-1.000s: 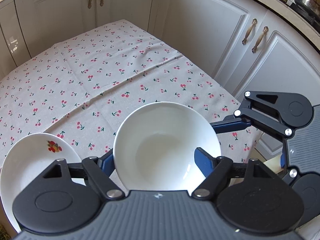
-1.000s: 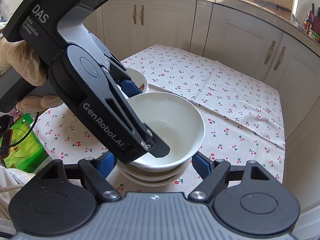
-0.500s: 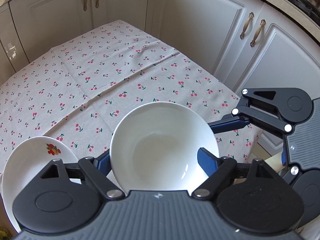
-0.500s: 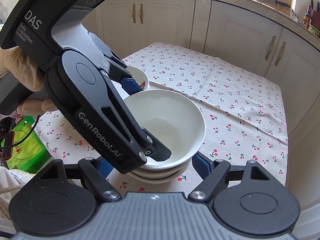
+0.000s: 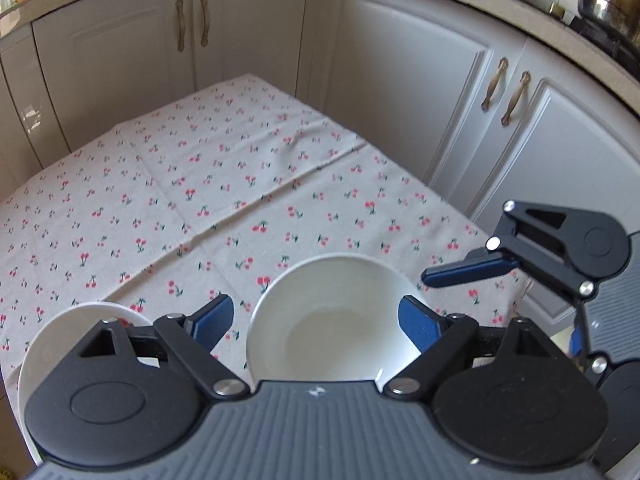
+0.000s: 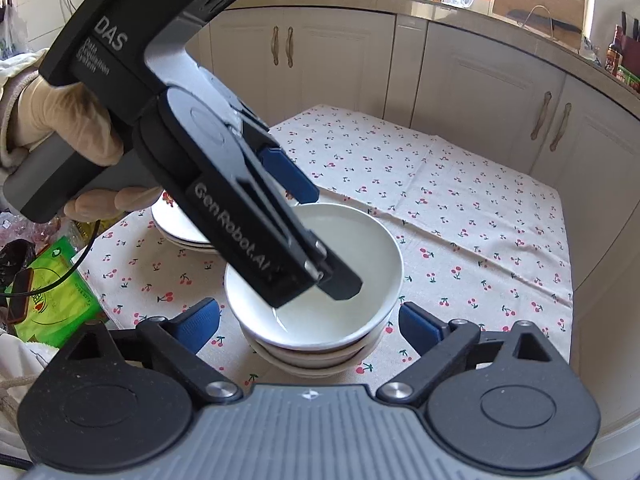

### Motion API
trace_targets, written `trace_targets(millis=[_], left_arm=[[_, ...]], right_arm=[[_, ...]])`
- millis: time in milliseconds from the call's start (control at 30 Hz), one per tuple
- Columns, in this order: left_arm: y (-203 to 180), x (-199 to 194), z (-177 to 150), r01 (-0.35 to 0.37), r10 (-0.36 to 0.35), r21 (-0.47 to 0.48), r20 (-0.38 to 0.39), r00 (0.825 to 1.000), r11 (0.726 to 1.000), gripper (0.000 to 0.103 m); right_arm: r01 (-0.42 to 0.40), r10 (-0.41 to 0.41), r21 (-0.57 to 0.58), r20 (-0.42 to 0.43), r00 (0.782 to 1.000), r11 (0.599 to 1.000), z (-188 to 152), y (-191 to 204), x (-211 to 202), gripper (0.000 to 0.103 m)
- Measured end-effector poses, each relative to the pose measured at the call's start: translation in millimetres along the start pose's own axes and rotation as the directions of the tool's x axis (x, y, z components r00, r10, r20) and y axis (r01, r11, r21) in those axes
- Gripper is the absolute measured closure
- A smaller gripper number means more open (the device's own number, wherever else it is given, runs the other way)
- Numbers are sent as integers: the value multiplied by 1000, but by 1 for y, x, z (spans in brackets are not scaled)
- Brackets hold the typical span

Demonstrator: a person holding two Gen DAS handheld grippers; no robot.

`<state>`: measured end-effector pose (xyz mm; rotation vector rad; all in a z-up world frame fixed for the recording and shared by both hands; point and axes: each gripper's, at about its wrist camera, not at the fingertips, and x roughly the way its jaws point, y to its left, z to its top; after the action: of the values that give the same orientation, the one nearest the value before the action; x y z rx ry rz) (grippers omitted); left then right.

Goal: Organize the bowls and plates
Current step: 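Lower the bowl onto the bowl stack and open the left tool, then bring the left and right tools to opposite sides of the bowl stack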

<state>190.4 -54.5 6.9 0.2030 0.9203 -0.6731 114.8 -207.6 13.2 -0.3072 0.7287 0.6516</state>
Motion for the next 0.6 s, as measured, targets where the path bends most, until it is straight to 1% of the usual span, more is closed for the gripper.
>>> trace_targets(millis=[133, 233, 333, 467, 600], left_arm=[[0, 0, 5, 70, -70, 3, 12, 998, 998, 14], [0, 5, 5, 82, -82, 4, 4, 997, 997, 12], [6, 11, 6, 108, -108, -19, -9, 994, 994, 12], [9, 16, 8, 100, -100, -21, -8, 995, 995, 12], [11, 5, 8, 82, -82, -7, 39, 996, 997, 12]], right_arm=[[-11, 12, -25, 31, 999, 1000, 3, 2, 0, 5], [-22, 23, -31, 27, 999, 999, 5, 1, 4, 5], [-25, 26, -26, 24, 999, 999, 5, -2, 8, 4], [-25, 26, -14, 20, 999, 1000, 8, -6, 10, 3], [-13, 13, -15, 28, 1000, 1000, 9, -8, 7, 3]])
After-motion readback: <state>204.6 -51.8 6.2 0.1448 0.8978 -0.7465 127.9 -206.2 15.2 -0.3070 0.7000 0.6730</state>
